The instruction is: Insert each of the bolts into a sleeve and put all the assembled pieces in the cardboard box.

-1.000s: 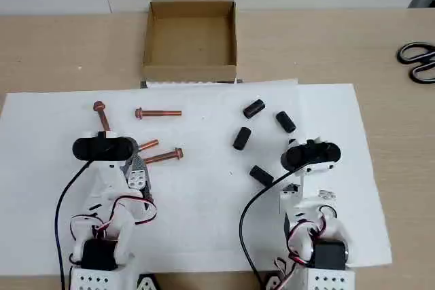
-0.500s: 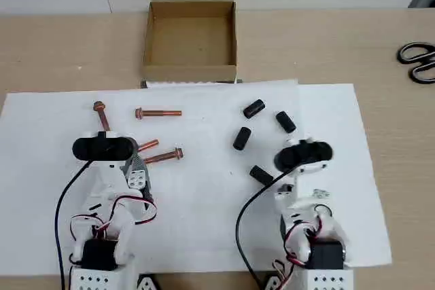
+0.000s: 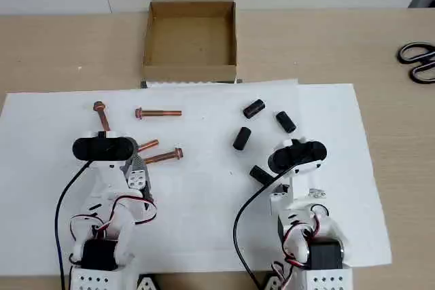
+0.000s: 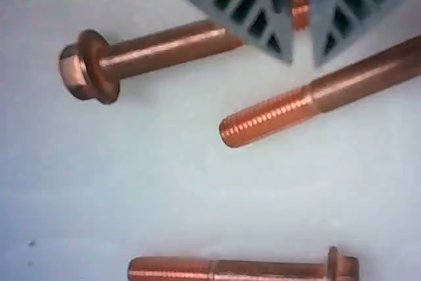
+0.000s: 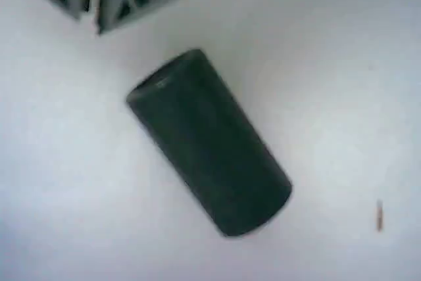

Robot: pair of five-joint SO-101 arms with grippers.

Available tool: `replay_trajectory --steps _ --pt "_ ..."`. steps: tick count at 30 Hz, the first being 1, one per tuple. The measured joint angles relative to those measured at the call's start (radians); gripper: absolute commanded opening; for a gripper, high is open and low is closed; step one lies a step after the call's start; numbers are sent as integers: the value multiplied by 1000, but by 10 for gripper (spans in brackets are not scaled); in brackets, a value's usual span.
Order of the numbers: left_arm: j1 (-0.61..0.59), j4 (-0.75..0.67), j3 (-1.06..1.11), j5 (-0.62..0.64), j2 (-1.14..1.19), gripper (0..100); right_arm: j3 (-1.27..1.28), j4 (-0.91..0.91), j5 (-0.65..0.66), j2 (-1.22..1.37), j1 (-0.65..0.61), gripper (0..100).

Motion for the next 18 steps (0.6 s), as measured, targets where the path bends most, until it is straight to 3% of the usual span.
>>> replay_trajectory --steps 18 --pt "46 0 0 0 0 6 0 0 35 0 0 3"
